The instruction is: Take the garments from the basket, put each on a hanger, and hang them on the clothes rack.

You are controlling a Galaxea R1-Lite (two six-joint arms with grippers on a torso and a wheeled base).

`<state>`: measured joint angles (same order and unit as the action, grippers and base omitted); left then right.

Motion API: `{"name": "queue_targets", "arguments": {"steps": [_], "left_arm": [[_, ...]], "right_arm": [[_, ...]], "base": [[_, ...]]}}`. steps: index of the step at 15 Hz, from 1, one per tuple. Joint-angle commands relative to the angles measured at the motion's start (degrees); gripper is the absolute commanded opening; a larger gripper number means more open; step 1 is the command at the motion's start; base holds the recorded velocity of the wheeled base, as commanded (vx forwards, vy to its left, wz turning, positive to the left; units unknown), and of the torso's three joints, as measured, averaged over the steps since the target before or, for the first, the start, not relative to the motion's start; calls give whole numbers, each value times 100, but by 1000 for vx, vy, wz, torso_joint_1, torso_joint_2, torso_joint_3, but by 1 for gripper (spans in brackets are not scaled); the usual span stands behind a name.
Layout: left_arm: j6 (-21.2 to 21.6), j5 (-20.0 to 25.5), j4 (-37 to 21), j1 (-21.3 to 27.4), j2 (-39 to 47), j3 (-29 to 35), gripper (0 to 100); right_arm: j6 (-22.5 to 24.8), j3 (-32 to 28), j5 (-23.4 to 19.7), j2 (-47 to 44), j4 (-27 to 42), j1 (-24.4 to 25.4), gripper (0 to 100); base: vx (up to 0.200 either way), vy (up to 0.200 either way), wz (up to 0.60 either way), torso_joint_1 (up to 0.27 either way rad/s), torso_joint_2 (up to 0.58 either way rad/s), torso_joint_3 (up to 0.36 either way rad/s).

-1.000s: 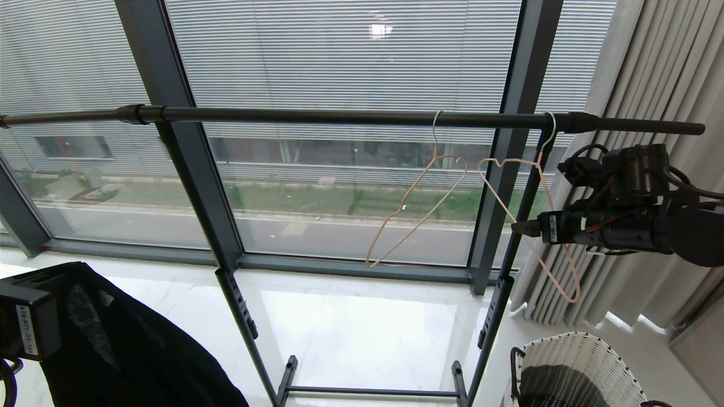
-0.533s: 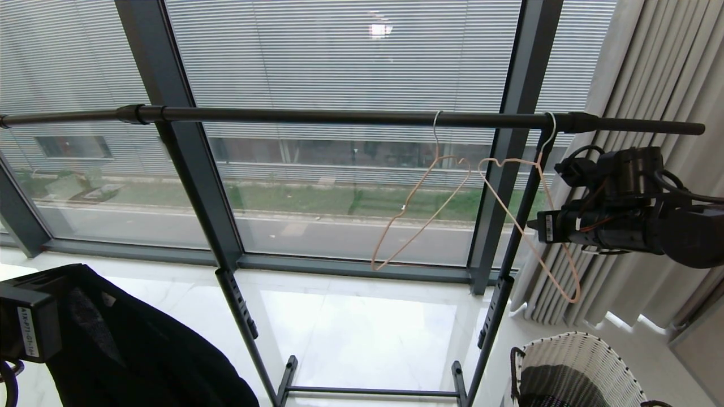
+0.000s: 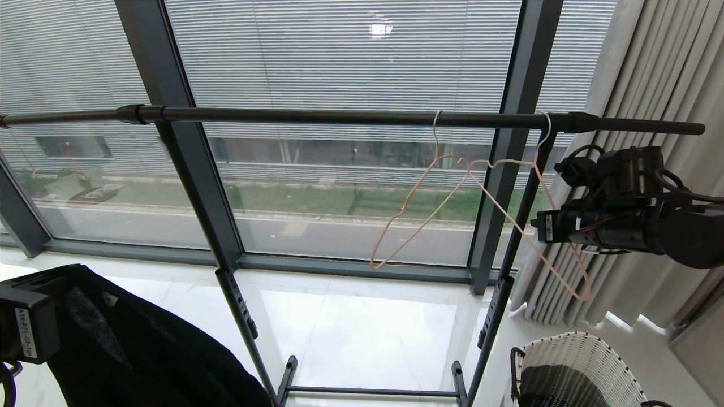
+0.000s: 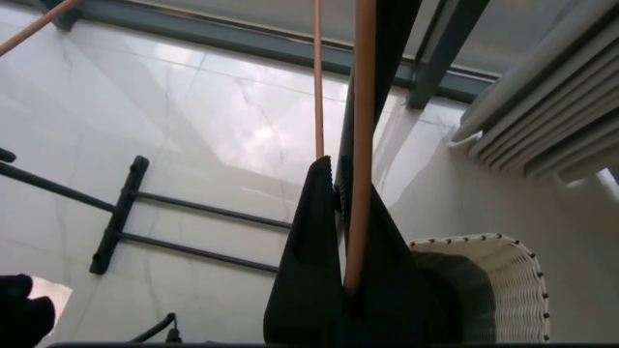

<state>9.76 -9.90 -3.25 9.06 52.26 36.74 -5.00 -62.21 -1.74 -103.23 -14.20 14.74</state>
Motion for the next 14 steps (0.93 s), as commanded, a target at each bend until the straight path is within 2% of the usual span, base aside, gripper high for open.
{"name": "queue_targets", "arguments": {"steps": [1, 8, 12, 14], "left_arm": [[-1, -3, 0, 0, -14, 0, 0], [8, -3, 0, 0, -58, 0, 0], [78, -3, 0, 0, -58, -18, 0], [386, -12, 0, 0, -58, -36, 0]], "right_arm": [[-10, -2, -1, 145, -4, 3, 0], [-28, 165, 174, 813, 14, 12, 0], [-10, 1088, 192, 1578, 5, 275, 0], [-10, 1501, 192, 1965, 14, 416, 0]], "base": [[0, 0, 0, 0, 0, 0], [0, 0, 0, 0, 0, 0], [0, 0, 0, 0, 0, 0], [0, 0, 0, 0, 0, 0]]}}
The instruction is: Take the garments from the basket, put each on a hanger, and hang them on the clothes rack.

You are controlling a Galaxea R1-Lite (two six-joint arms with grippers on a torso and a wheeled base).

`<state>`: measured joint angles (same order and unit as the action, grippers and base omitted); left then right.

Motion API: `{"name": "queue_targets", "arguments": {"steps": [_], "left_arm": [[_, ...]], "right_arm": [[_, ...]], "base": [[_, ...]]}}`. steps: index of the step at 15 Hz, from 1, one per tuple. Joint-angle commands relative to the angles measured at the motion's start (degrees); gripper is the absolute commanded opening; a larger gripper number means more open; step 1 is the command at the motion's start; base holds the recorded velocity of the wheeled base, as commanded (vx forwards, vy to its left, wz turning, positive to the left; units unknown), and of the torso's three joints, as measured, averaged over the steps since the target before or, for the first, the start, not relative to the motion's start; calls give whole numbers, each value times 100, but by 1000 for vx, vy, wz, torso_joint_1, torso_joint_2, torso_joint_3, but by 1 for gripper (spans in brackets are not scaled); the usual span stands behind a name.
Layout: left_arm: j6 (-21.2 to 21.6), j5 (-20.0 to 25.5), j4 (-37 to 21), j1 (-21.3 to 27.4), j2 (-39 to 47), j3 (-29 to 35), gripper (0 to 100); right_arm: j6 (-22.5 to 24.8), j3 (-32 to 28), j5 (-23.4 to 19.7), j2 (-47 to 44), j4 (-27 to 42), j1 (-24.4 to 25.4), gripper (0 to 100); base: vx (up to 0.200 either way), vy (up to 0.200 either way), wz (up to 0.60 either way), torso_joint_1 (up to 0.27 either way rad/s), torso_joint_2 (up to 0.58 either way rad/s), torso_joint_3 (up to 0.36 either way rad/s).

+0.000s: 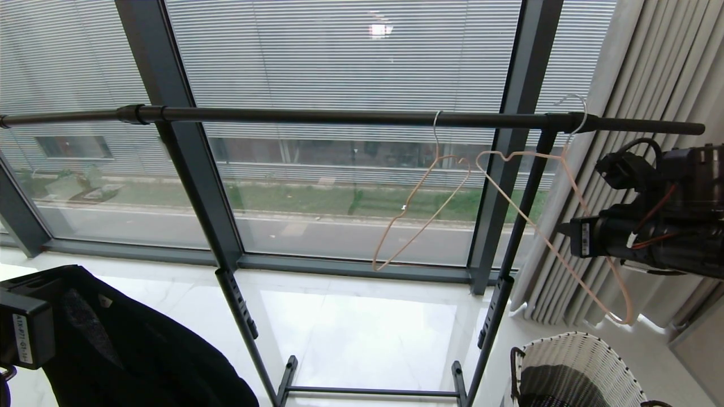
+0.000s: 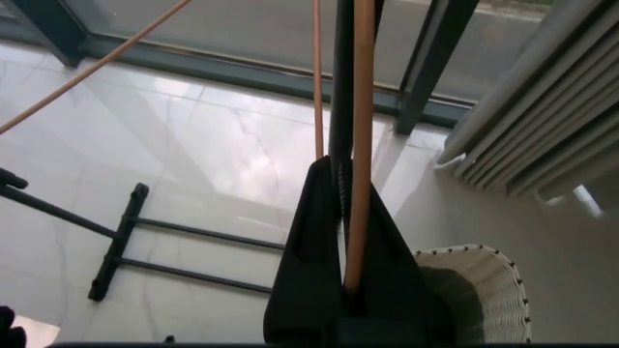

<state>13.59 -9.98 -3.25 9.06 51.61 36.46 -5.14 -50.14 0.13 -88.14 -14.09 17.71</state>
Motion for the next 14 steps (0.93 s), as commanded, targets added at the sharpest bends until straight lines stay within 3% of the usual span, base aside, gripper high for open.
{"name": "queue_targets", "arguments": {"steps": [1, 11, 14], "left_arm": [[29, 5, 0, 0, 6, -8, 0], [29, 5, 0, 0, 24, -34, 0], [21, 102, 9, 35, 15, -43, 0]], "right_arm": [[5, 444, 4, 622, -6, 162, 0], [22, 1226, -31, 1554, 21, 681, 0], [22, 1226, -268, 1598, 21, 1164, 0]], "base": [[0, 0, 0, 0, 0, 0], [-200, 0, 0, -2, 2, 3], [0, 0, 0, 0, 0, 0]]}}
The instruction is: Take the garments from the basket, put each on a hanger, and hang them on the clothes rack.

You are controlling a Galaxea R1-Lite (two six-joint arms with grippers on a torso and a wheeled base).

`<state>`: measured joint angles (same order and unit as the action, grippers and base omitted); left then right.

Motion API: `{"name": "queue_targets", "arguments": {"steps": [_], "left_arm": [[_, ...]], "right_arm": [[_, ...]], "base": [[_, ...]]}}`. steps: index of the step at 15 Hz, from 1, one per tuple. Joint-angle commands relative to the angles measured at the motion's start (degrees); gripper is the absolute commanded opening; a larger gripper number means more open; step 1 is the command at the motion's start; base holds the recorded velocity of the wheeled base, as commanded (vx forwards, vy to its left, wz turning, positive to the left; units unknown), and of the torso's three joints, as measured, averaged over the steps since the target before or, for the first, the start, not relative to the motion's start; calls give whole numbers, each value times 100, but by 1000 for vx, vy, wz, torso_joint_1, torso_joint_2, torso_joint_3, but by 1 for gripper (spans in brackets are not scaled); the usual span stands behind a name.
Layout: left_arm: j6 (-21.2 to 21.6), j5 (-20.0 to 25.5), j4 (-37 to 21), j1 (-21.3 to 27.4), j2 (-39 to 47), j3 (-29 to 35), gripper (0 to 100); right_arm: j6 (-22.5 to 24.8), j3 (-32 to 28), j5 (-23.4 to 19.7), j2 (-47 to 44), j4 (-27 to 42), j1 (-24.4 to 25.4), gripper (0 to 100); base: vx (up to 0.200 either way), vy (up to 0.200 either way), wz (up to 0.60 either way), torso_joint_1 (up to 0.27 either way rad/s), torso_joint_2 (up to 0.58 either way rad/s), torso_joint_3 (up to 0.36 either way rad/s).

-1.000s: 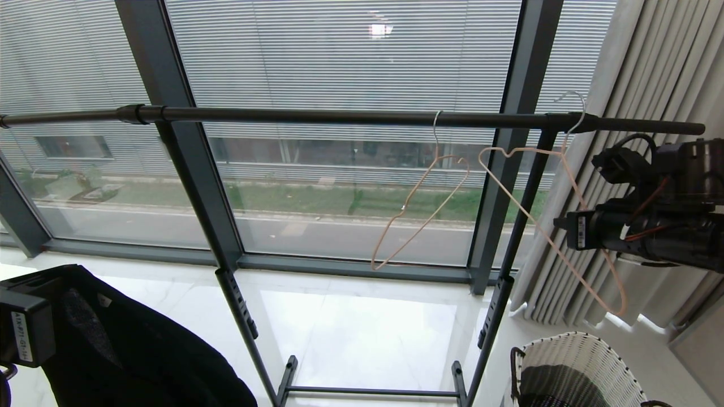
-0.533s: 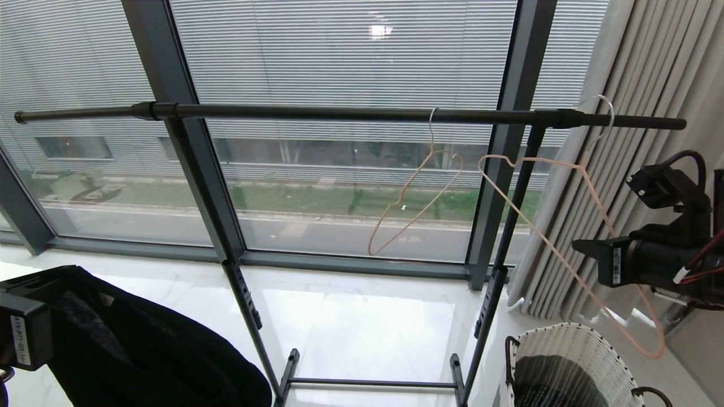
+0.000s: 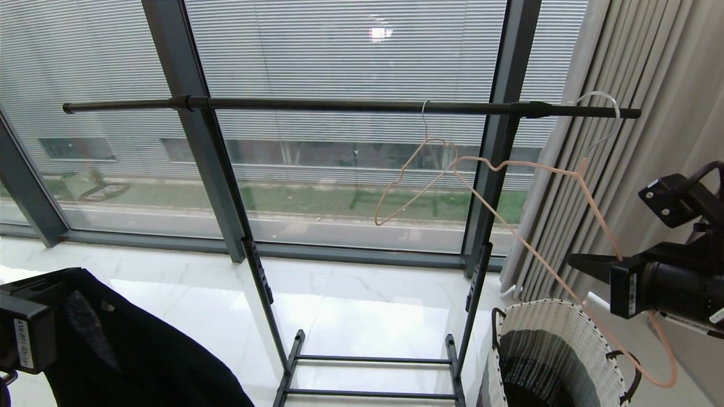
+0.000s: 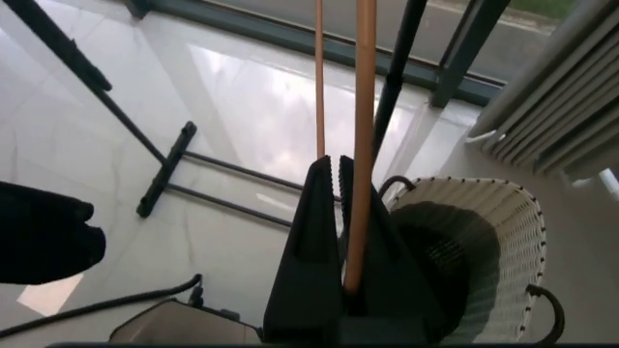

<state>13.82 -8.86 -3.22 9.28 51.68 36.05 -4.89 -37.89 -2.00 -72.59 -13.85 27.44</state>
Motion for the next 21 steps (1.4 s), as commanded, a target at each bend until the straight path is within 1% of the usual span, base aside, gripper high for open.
{"name": "queue_targets", "arguments": {"steps": [1, 3, 4, 5, 6, 7, 8, 10, 12, 14, 15, 16, 21], "left_arm": [[-3, 25, 5, 22, 44, -1, 0], [-11, 95, 111, 83, 238, 69, 0], [-11, 95, 208, 127, 308, 69, 0], [-20, 95, 559, 206, 554, 78, 0], [-20, 95, 709, 215, 677, 87, 0], [-29, 86, 1095, 224, 1002, 95, 0], [-38, 78, 1324, 232, 1213, 104, 0], [-108, 78, 1508, 285, 1512, 227, 0], [-372, 51, 1517, 566, 1723, 429, 0], [-416, -1, 1517, 733, 1811, 491, 0], [-424, -116, 1517, 997, 1820, 500, 0], [-433, -160, 1517, 1120, 1820, 491, 0], [-424, -177, 1526, 1349, 1820, 517, 0]], "right_arm": [[-3, 10, -222, 44, -13, 394, 0], [5, 36, -574, 44, -13, 1123, 0], [5, 71, -617, 35, -21, 1281, 0], [14, 159, -741, 44, -30, 1686, 0], [14, 194, -784, 44, -30, 1853, 0], [23, 247, -855, 26, -30, 2213, 0], [128, 256, -872, -27, -30, 2477, 0], [506, 256, -881, -185, -39, 2784, 0], [603, 247, -881, -334, -101, 3022, 0], [603, 238, -872, -449, -329, 3109, 0], [603, 212, -872, -563, -434, 3118, 0], [603, 150, -881, -624, -452, 3118, 0], [603, -52, -916, -906, -461, 3206, 0]], "base": [[0, 0, 0, 0, 0, 0], [0, 0, 0, 0, 0, 0], [0, 0, 0, 0, 0, 0], [0, 0, 0, 0, 0, 0], [0, 0, 0, 0, 0, 0], [0, 0, 0, 0, 0, 0], [0, 0, 0, 0, 0, 0], [0, 0, 0, 0, 0, 0], [0, 0, 0, 0, 0, 0], [0, 0, 0, 0, 0, 0], [0, 0, 0, 0, 0, 0], [0, 0, 0, 0, 0, 0], [0, 0, 0, 0, 0, 0]]}}
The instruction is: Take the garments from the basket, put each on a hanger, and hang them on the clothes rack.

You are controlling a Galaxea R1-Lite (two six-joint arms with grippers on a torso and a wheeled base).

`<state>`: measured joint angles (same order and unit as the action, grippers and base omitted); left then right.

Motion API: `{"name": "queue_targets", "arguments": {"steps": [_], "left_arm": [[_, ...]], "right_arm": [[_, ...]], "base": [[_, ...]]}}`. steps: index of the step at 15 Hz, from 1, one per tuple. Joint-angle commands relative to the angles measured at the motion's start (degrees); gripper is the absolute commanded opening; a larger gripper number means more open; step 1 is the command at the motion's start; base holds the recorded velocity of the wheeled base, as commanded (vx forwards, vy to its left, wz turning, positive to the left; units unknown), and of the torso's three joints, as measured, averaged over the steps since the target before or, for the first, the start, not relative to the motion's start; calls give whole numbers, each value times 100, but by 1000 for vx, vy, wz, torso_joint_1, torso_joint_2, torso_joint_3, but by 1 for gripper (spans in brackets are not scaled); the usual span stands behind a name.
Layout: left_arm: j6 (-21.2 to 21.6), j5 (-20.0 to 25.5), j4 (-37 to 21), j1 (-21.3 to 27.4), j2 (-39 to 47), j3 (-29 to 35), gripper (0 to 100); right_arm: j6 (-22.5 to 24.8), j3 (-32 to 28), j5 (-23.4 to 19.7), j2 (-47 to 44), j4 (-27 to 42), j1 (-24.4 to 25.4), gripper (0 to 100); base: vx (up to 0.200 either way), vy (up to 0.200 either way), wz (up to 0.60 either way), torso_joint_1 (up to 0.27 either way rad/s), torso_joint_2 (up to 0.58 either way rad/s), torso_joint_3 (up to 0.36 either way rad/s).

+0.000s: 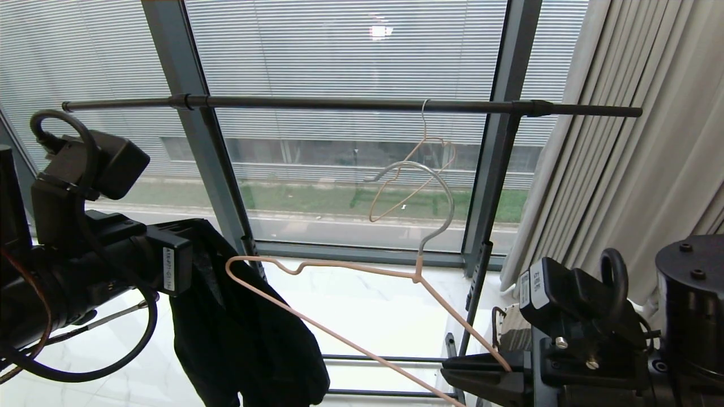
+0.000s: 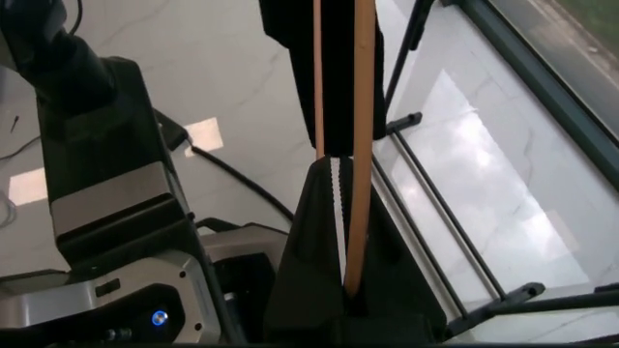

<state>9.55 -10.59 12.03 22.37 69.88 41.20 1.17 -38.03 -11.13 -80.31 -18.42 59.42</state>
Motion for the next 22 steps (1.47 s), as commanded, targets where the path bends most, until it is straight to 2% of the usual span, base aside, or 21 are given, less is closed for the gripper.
{"name": "queue_targets", "arguments": {"steps": [1, 6, 9, 12, 15, 22], "left_arm": [[12, -4, 1, 75, 8, 10, 0], [39, -4, 1, 382, 17, 2, 0], [39, -13, 1, 558, 17, -7, 0], [39, -39, 1, 813, 17, 10, 0], [3, -250, -8, 1129, 17, 46, 0], [12, -233, -8, 1999, 44, 125, 0]], "right_arm": [[6, -81, -3, -169, -4, 9, 0], [6, -310, -21, -318, -4, 96, 0], [15, -336, -232, -371, -4, 114, 0], [-3, -538, -214, -705, -39, 123, 0], [-29, -547, -214, -1109, -645, 184, 0], [-56, -1171, -223, -1830, -663, 457, 0]], "base": [[0, 0, 0, 0, 0, 0], [0, 0, 0, 0, 0, 0], [0, 0, 0, 0, 0, 0], [0, 0, 0, 0, 0, 0], [0, 0, 0, 0, 0, 0], [0, 0, 0, 0, 0, 0]]}}
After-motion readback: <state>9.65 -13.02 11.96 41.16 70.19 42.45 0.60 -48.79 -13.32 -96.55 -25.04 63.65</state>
